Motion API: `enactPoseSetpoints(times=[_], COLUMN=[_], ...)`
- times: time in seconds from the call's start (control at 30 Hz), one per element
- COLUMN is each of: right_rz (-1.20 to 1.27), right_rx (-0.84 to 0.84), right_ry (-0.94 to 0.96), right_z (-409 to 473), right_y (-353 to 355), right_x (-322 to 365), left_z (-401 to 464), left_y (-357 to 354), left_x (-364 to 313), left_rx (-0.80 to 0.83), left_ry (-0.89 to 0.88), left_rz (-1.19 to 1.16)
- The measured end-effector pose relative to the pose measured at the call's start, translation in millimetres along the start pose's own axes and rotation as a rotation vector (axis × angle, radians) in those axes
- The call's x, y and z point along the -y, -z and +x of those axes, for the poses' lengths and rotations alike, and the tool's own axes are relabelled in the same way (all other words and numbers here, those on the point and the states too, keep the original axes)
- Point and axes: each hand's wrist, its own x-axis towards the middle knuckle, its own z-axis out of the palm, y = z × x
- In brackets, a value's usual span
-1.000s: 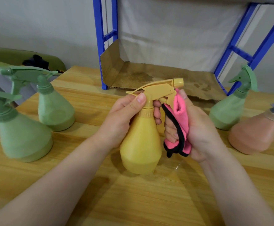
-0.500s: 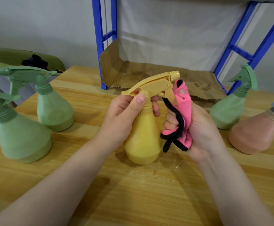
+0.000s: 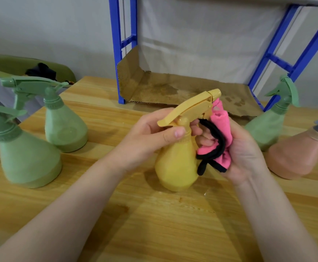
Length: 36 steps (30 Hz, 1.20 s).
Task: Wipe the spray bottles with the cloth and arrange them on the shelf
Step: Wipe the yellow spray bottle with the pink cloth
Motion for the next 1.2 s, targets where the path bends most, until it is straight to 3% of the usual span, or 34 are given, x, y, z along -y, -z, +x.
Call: enactPoseSetpoints(times=[0.13, 0.3, 0.43, 0.57, 0.67, 0.8, 0.9, 1.03, 1.2], right_rz=[-0.005, -0.115, -0.358, -0.414, -0.407, -0.507, -0.625, -0.744, -0.883], right_rx=[0.054, 0.041, -0.164, -0.434, -0.517, -0.504, -0.429, -0.357, -0.323], right_ry=[-0.068, -0.048, 0.083, 0.268, 0.381, 0.555, 0.732, 0.879, 0.891], right_z=[-5, -5, -2, 2, 3, -1, -7, -7, -3], right_y=[0, -4, 2, 3, 2, -4, -8, -7, -8], right_x=[8, 7, 4, 2, 1, -1, -3, -11, -21], left_z=[-1, -3, -3, -2, 0, 1, 2, 0, 1], left_y=[4, 6, 6, 5, 3, 2, 1, -3, -6], left_x=[0, 2, -2, -6, -3, 7, 12, 16, 21], left_rx=[0.203, 0.215, 0.155, -0.060, -0.203, -0.332, -0.318, -0.323, -0.322], left_ry=[0.088, 0.092, 0.036, -0.038, -0.137, -0.172, -0.183, -0.249, -0.328], left_rz=[-0.028, -0.020, 0.020, 0.034, 0.246, 0.643, 0.942, 1.133, 1.334])
